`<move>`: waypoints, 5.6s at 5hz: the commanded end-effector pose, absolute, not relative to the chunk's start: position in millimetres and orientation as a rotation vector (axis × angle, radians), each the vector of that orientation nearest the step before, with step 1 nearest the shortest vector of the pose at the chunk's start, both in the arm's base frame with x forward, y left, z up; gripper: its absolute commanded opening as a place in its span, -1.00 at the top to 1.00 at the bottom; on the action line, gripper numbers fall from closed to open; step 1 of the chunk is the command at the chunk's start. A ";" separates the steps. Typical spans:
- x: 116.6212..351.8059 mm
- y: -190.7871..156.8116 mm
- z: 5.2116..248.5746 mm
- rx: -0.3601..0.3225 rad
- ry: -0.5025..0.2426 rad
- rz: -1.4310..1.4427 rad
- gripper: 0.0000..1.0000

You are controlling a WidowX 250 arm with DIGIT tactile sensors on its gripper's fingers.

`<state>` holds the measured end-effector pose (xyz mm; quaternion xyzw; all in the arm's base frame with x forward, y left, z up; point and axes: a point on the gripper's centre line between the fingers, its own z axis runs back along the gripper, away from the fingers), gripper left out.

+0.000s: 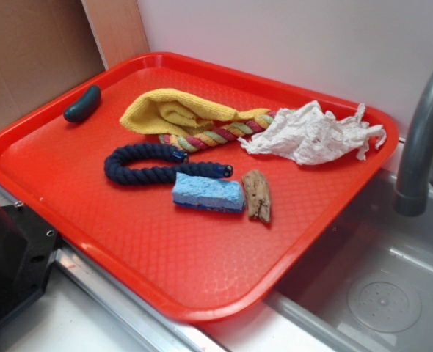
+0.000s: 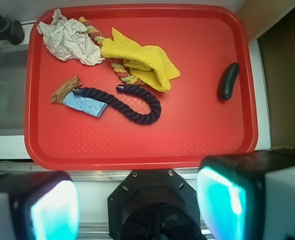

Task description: Grab the plastic pickle.

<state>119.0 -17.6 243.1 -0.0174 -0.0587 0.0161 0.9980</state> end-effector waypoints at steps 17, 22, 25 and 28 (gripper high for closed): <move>188.5 63.6 184.0 0.119 -0.156 0.478 -1.00; 214.5 155.7 118.4 0.219 -0.126 0.972 -1.00; 216.6 144.2 63.4 0.208 -0.204 1.728 -1.00; 225.8 151.8 23.2 0.276 -0.148 1.764 -1.00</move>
